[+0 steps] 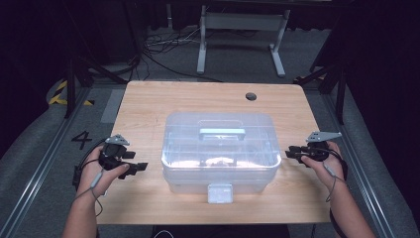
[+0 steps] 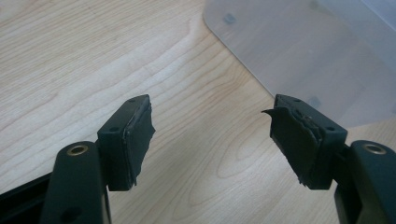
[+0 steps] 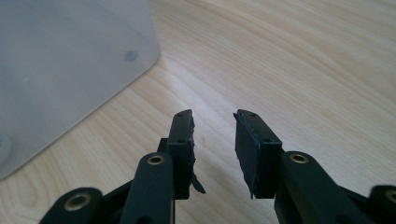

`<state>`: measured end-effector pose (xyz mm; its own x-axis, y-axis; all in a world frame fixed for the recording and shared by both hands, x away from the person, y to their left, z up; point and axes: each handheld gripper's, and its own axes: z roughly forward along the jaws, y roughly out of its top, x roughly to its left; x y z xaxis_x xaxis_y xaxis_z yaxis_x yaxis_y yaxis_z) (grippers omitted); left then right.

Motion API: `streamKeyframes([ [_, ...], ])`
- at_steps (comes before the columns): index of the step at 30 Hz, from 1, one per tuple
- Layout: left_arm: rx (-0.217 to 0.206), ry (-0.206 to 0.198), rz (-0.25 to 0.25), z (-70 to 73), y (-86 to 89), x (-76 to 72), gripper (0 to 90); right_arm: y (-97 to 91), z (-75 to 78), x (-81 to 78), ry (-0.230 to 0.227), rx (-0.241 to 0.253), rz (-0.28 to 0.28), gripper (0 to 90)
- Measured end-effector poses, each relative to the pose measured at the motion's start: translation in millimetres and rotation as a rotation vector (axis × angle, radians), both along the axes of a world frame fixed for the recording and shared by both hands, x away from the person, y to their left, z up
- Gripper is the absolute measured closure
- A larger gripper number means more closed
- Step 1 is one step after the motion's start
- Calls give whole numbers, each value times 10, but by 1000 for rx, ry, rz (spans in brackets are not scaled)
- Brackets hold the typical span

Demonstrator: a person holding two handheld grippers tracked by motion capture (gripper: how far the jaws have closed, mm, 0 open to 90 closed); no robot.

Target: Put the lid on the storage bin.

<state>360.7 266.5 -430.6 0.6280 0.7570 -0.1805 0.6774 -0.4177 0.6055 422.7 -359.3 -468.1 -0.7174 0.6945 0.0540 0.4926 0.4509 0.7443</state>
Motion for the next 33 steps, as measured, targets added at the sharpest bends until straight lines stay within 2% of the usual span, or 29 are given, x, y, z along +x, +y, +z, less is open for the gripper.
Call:
streamKeyframes([
  [11,-6,5,-27,-2,-7,-4,305,123,-101,-107,-9,4,69,647],
  [17,-9,4,-30,-3,-8,-3,305,140,-185,-156,-9,-6,86,573],
  [18,-13,4,-30,-1,-11,-5,305,142,-193,-167,-13,-3,84,530],
  [20,-19,5,-26,3,-15,-11,306,138,-213,-177,-48,24,72,311],
  [21,-16,7,-30,10,-13,-11,306,141,-224,-177,-76,15,68,231],
  [22,-17,7,-31,11,-13,-10,305,143,-236,-176,-99,-20,76,173],
  [23,-17,7,-34,10,-13,-8,305,149,-251,-179,-91,-67,89,142],
  [24,-17,6,-33,9,-14,-6,305,153,-261,-180,-78,-68,84,140],
  [26,-17,0,-31,5,-18,-4,305,167,-288,-179,-72,-5,53,151],
  [33,-31,-14,-20,11,-10,2,305,174,-246,-180,-90,43,50,150],
])
